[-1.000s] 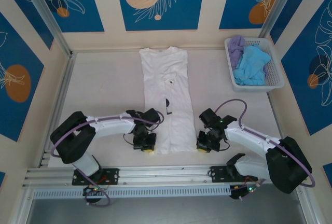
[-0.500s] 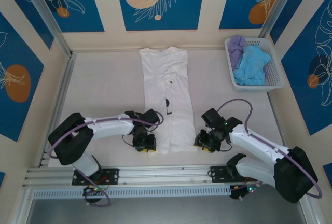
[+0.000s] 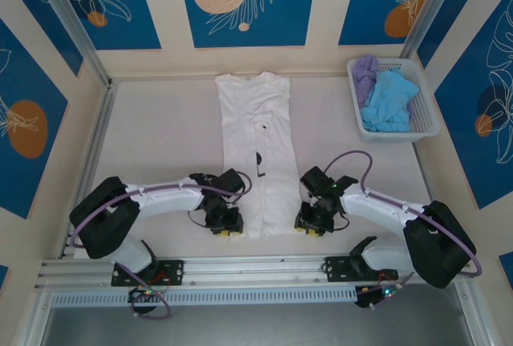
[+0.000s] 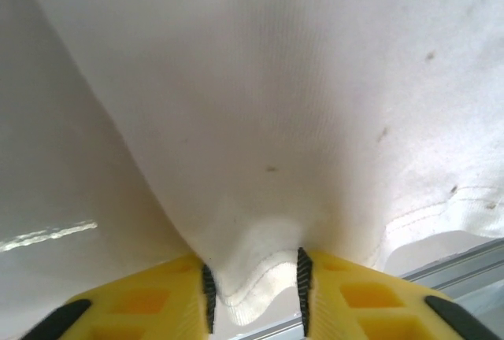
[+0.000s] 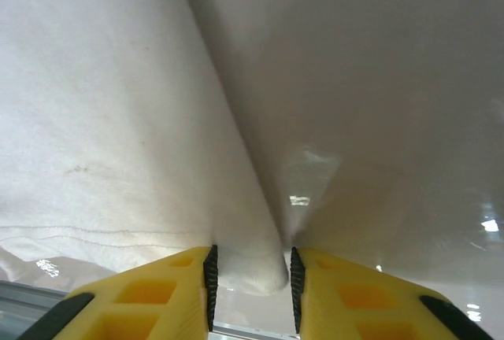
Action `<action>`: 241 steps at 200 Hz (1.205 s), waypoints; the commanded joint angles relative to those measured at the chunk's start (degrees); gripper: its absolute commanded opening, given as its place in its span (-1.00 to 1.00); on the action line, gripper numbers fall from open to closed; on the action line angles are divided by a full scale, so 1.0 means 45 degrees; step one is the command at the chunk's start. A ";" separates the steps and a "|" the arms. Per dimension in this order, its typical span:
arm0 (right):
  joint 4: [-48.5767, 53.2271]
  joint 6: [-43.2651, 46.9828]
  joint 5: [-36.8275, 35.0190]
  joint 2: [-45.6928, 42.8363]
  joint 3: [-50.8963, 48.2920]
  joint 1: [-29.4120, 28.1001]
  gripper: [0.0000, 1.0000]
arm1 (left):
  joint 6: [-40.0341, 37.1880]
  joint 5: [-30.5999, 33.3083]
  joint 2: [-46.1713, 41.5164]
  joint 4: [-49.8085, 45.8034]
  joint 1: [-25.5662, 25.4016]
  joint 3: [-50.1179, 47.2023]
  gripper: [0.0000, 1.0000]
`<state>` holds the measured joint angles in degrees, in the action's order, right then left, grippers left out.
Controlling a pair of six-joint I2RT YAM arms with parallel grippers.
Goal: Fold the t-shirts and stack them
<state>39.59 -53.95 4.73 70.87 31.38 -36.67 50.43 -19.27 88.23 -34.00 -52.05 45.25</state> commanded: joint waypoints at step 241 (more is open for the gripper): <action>0.1457 -0.4933 -0.0092 -0.3481 -0.1461 -0.2486 -1.00 | -0.0111 0.0313 -0.3190 -0.2648 -0.0171 -0.1023 -1.00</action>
<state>39.92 -70.52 3.90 58.85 24.58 -45.74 48.31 -16.10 78.43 -40.95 -52.16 40.21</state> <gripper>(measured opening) 0.066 0.038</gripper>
